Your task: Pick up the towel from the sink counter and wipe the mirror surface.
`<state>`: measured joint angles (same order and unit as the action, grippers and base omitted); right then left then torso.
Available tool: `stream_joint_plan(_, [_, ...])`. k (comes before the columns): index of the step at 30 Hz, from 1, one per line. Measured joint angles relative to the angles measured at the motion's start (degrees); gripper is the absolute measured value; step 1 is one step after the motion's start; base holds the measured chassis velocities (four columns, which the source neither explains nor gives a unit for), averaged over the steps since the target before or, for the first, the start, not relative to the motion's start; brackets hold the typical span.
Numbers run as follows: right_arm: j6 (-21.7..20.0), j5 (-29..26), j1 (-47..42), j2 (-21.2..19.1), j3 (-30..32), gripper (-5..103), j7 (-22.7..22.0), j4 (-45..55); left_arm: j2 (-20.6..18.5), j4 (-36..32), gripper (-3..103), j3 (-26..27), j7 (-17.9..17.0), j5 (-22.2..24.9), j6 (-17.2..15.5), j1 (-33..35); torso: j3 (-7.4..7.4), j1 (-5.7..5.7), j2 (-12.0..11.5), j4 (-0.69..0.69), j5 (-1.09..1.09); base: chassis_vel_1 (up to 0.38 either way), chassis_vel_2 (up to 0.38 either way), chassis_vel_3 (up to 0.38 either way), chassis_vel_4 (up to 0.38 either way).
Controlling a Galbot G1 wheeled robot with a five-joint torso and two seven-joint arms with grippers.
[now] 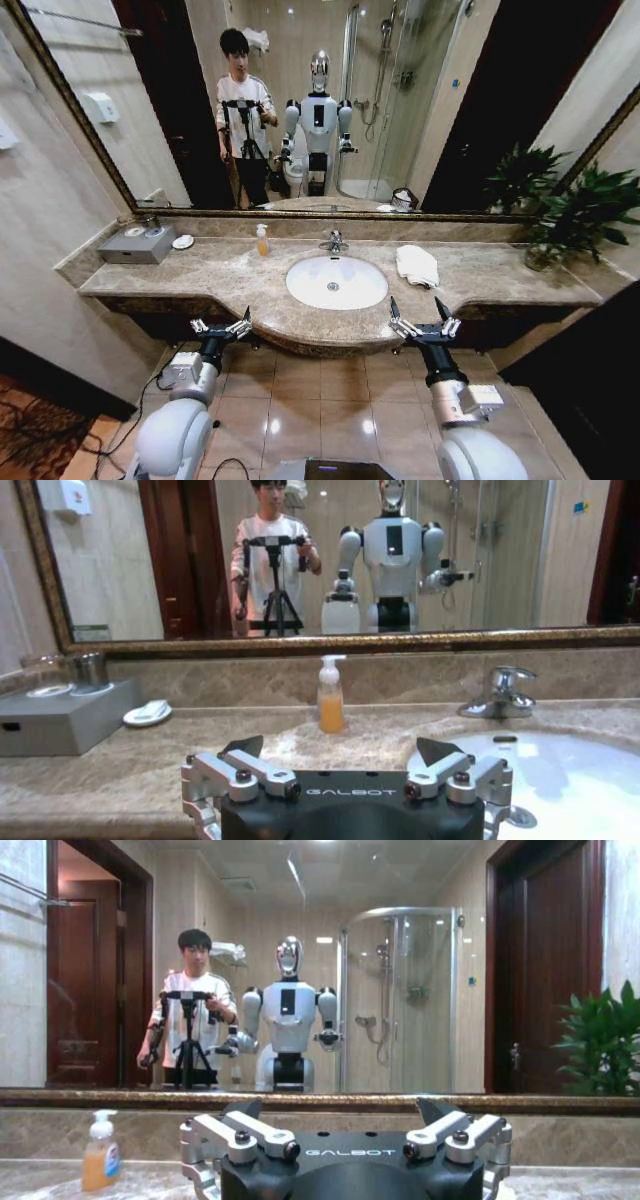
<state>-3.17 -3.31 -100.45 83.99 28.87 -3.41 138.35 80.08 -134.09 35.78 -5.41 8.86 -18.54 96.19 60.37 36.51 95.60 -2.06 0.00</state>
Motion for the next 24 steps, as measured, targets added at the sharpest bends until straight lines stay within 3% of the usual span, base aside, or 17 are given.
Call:
stream_joint_plan(11, [0.97,1.15,-0.43,-0.08,-1.4,100,-0.25,0.15,0.0,0.0,100,0.0,0.0,0.0,0.0,-0.01,0.02,0.06,-0.02,0.01,0.0,-0.149,0.161,0.141,-0.142])
stream_joint_plan(24, [0.24,1.52,-1.33,-0.66,-2.74,100,-0.15,0.72,0.0,0.0,100,0.0,0.0,0.0,0.0,0.02,-0.01,-0.03,0.0,0.0,-0.01,-0.01,0.0,0.009,0.008])
